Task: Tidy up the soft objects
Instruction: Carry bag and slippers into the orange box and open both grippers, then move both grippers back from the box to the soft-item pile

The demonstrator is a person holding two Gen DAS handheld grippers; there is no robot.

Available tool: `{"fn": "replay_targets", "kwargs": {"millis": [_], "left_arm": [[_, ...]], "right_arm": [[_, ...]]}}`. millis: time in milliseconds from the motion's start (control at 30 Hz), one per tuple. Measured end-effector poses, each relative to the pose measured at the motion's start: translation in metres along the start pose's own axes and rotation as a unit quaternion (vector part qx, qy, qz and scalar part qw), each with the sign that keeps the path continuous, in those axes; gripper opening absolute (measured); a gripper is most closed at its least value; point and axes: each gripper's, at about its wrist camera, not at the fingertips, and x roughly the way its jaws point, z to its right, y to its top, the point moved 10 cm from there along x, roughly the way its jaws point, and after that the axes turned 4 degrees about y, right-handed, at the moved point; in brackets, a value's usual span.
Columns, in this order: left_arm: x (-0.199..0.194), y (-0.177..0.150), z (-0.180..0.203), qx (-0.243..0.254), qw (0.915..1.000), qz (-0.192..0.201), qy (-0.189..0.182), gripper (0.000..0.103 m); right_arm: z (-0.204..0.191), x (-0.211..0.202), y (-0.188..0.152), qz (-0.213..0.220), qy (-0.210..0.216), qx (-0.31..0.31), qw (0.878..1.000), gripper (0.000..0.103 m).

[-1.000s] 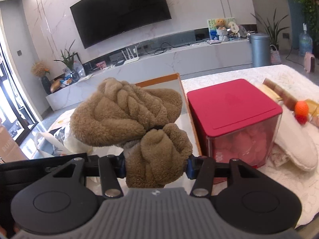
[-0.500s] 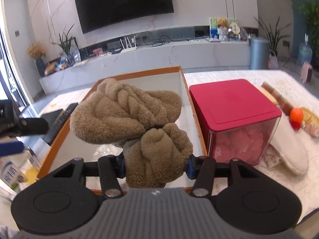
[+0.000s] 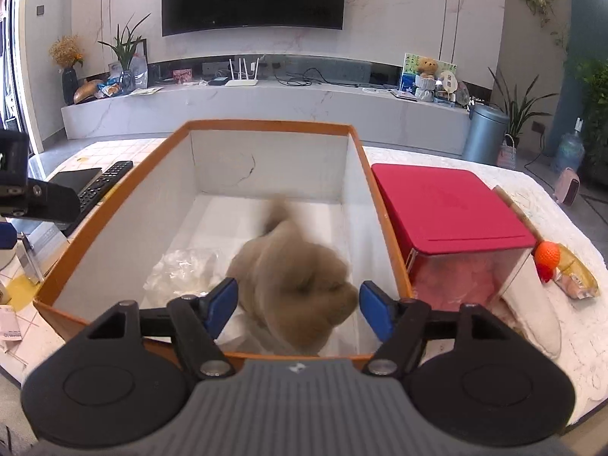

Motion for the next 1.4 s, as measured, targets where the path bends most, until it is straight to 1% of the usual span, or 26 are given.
{"fn": "replay_targets", "kwargs": {"millis": [100, 167, 300, 500, 600, 633, 733, 867, 1000, 1100, 1167, 1233, 1300, 1367, 1400], "left_arm": [[-0.001, 0.001, -0.002, -0.005, 1.0, 0.0, -0.001, 0.09], [-0.002, 0.002, -0.005, -0.012, 0.9999, 0.0, 0.001, 0.09], [-0.003, 0.003, -0.01, -0.024, 0.9997, -0.001, 0.006, 0.09], [-0.011, 0.004, -0.009, -0.028, 0.9995, -0.002, 0.013, 0.09], [-0.021, 0.004, -0.003, -0.028, 0.9996, 0.001, 0.003, 0.09], [-0.027, 0.005, -0.001, -0.027, 0.9996, 0.002, 0.006, 0.09], [-0.049, 0.01, 0.005, -0.027, 0.9993, 0.022, 0.01, 0.09], [-0.08, 0.019, 0.02, -0.031, 0.9981, 0.053, -0.011, 0.09], [-0.104, 0.024, 0.042, -0.003, 0.9968, 0.079, -0.006, 0.09], [-0.114, 0.027, 0.063, 0.003, 0.9955, 0.093, -0.02, 0.09], [-0.117, 0.027, 0.078, 0.008, 0.9949, 0.095, -0.033, 0.09], [-0.12, 0.023, 0.094, 0.016, 0.9943, 0.098, -0.039, 0.09], [-0.119, 0.019, 0.111, 0.025, 0.994, 0.098, -0.043, 0.09], [-0.116, 0.013, 0.128, 0.034, 0.994, 0.093, -0.047, 0.09], [-0.113, 0.008, 0.136, 0.037, 0.9942, 0.088, -0.048, 0.09]], "right_arm": [[0.001, -0.002, 0.0, 0.001, 0.002, -0.001, 1.0, 0.073], [-0.001, -0.003, 0.0, 0.003, 0.005, -0.003, 1.0, 0.079], [-0.003, -0.007, 0.0, -0.002, 0.02, -0.006, 1.0, 0.085], [-0.004, -0.015, 0.006, 0.007, 0.022, -0.007, 1.0, 0.085], [-0.004, -0.027, 0.012, 0.019, 0.025, -0.005, 0.999, 0.085], [-0.003, -0.032, 0.014, 0.025, 0.026, -0.006, 0.999, 0.085], [0.002, -0.051, 0.021, 0.049, 0.019, -0.002, 0.999, 0.085], [0.013, -0.073, 0.031, 0.069, 0.015, 0.007, 0.997, 0.085], [0.035, -0.098, 0.043, 0.094, 0.006, 0.025, 0.995, 0.085], [0.059, -0.117, 0.052, 0.116, -0.01, 0.037, 0.993, 0.087], [0.077, -0.127, 0.055, 0.119, -0.03, 0.028, 0.992, 0.088], [0.098, -0.137, 0.055, 0.126, -0.06, 0.018, 0.99, 0.088], [0.126, -0.148, 0.053, 0.129, -0.094, 0.021, 0.987, 0.089], [0.155, -0.156, 0.048, 0.126, -0.126, 0.027, 0.984, 0.094], [0.17, -0.16, 0.044, 0.128, -0.144, 0.026, 0.981, 0.095]]}}
